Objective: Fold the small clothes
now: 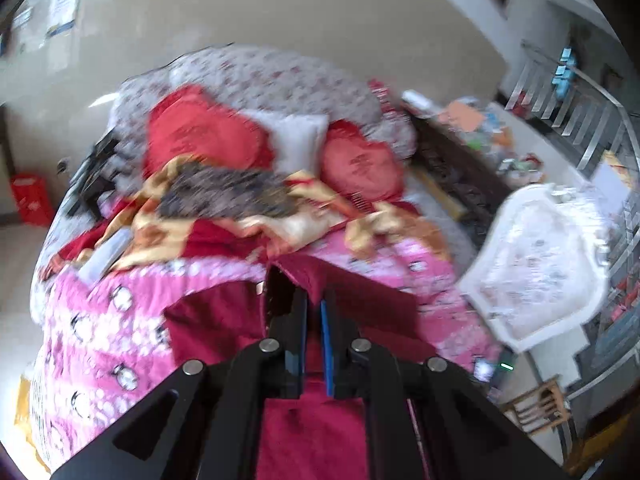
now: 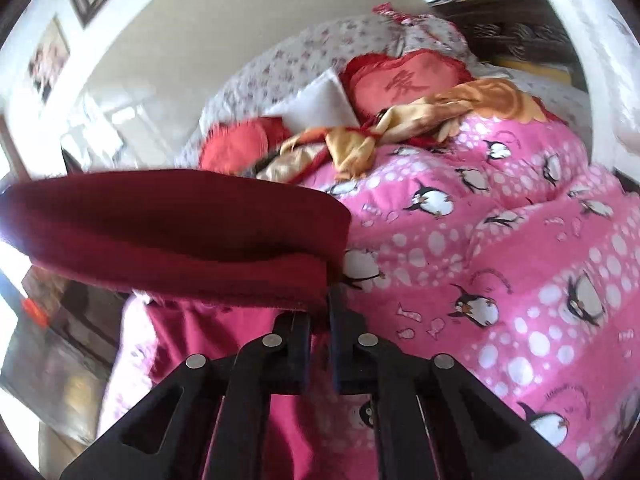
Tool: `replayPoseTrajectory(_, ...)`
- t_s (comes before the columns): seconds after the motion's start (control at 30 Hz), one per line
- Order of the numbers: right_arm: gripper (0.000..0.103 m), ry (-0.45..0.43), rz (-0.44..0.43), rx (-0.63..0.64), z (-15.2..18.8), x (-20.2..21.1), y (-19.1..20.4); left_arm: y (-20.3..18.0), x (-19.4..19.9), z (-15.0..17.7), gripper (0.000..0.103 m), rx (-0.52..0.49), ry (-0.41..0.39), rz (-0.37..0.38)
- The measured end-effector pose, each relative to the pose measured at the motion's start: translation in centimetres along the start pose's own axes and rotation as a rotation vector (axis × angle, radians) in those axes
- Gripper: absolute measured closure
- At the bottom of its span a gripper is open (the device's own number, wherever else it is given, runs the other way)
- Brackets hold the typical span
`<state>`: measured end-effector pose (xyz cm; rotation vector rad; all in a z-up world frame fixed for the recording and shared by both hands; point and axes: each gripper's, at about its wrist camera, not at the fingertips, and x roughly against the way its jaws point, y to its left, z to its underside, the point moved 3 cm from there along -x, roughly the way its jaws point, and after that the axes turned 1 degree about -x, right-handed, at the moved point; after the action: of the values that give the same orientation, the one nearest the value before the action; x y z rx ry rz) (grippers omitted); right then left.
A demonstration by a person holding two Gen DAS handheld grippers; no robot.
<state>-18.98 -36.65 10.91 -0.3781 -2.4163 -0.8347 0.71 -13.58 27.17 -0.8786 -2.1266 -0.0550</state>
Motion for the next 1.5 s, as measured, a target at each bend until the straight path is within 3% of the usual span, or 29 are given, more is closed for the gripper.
replayPoseTrajectory(0.13, 0.103, 0.127, 0.08, 0.196, 4.1, -1.8, 2.0, 5.2, -7.0, 5.1, 0.096, 0.035, 0.083, -0.156)
replayPoseTrajectory(0.27, 0.103, 0.248, 0.095, 0.232, 5.7, -2.9, 1.3, 9.5, -13.1, 10.2, 0.097, 0.079, 0.188, -0.245)
replayPoseTrajectory(0.37, 0.103, 0.193, 0.022, 0.126, 3.6, -0.6, -0.3, 11.2, -14.7, 12.4, 0.097, 0.117, 0.221, -0.224)
replayPoseTrajectory(0.47, 0.081, 0.129, 0.036, 0.087, 1.0, 0.0, -1.0, 11.3, -14.5, 12.6, 0.096, 0.096, 0.2, -0.213)
replayPoseTrajectory(0.53, 0.081, 0.111, 0.076, 0.118, -1.1, -1.1, -0.5, 11.4, -14.1, 12.3, 0.096, 0.092, 0.18, -0.2)
replayPoseTrajectory(0.63, 0.081, 0.109, 0.088, 0.264, -3.6, -3.8, 2.1, 11.2, -13.3, 11.3, 0.096, 0.093, 0.157, -0.183)
replayPoseTrajectory(0.8, 0.079, 0.201, 0.102, 0.608, -4.5, -8.5, 6.5, 11.4, -12.6, 10.7, 0.096, 0.104, 0.145, -0.17)
replayPoseTrajectory(0.87, 0.079, 0.24, 0.07, 0.731, -4.1, -9.5, 7.7, 11.5, -12.5, 11.0, 0.096, 0.109, 0.145, -0.161)
replayPoseTrajectory(1.03, 0.078, 0.403, 0.024, 0.898, -2.3, -11.8, 8.9, 11.8, -13.1, 12.1, 0.096, 0.103, 0.159, -0.172)
replayPoseTrajectory(1.13, 0.08, 0.494, 0.08, 0.968, -0.7, -13.3, 8.4, 12.3, -13.5, 12.7, 0.096, 0.117, 0.171, -0.172)
replayPoseTrajectory(1.23, 0.103, 0.48, 0.103, 0.97, 0.5, -13.2, 7.8, 12.5, -13.5, 12.8, 0.096, 0.121, 0.17, -0.167)
replayPoseTrajectory(1.37, 0.103, 0.375, 0.139, 0.985, 0.0, -11.8, 8.6, 12.2, -12.4, 11.7, 0.096, 0.114, 0.124, -0.158)
replayPoseTrajectory(1.5, 0.103, 0.228, 0.124, 0.86, -3.3, -10.5, 10.1, 12.4, -12.4, 10.7, 0.096, 0.115, 0.089, -0.196)
